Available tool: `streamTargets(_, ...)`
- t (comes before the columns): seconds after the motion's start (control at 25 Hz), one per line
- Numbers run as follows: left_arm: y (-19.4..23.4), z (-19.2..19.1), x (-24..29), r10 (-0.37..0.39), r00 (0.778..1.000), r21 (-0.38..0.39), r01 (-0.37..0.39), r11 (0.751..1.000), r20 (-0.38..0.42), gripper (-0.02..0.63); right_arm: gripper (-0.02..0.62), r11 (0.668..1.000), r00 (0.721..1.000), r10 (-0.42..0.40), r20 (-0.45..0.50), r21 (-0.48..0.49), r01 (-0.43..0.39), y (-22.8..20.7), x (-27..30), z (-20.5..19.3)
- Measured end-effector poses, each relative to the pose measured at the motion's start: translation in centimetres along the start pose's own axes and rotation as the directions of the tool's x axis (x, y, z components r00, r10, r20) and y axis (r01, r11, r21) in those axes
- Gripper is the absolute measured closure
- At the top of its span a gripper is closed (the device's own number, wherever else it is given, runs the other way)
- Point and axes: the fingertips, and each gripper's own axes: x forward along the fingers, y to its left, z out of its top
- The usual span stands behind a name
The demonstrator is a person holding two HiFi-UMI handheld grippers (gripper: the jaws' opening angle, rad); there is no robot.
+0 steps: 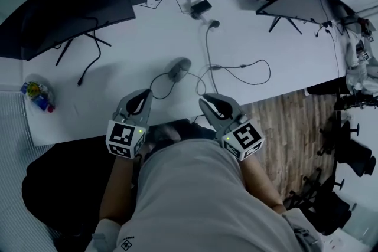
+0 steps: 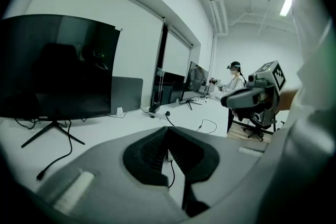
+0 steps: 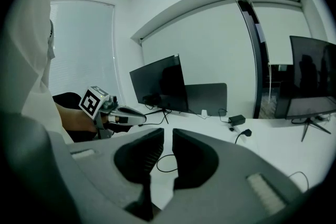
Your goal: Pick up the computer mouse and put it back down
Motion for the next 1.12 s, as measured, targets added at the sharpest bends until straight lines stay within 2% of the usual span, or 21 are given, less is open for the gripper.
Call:
streamTargets(0.28, 0.8, 0.6, -4.9, 0.066, 0.997, -0.042, -0.064, 0.997, 0.043, 0.598, 0.541, 0.995, 0.995, 0.097, -0.003, -0.030, -0.097, 3.6, 2.1, 0.9)
streamTargets(0.64, 2.3, 0.3, -10.1, 0.156, 0.985, -0.084, -0.149, 0.985, 0.077, 0.597, 0.541, 0.974, 0.976, 0.215, 0.016, -0.077, -0.213, 7.8, 4.5, 2.6)
streamTargets(0.88, 2.8, 0.6, -12.4, 0.195, 0.976, -0.093, -0.185, 0.978, 0.100, 0.598, 0.541, 0.960, 0.964, 0.265, 0.017, -0.095, -0.262, 9.6, 5.4, 3.3)
streamTargets(1.12, 2.2, 0.8, -13.0, 0.197, 0.973, -0.098, -0.186, 0.978, 0.117, 0.597, 0.541, 0.955, 0.960, 0.280, 0.017, -0.110, -0.276, 10.5, 5.3, 3.6)
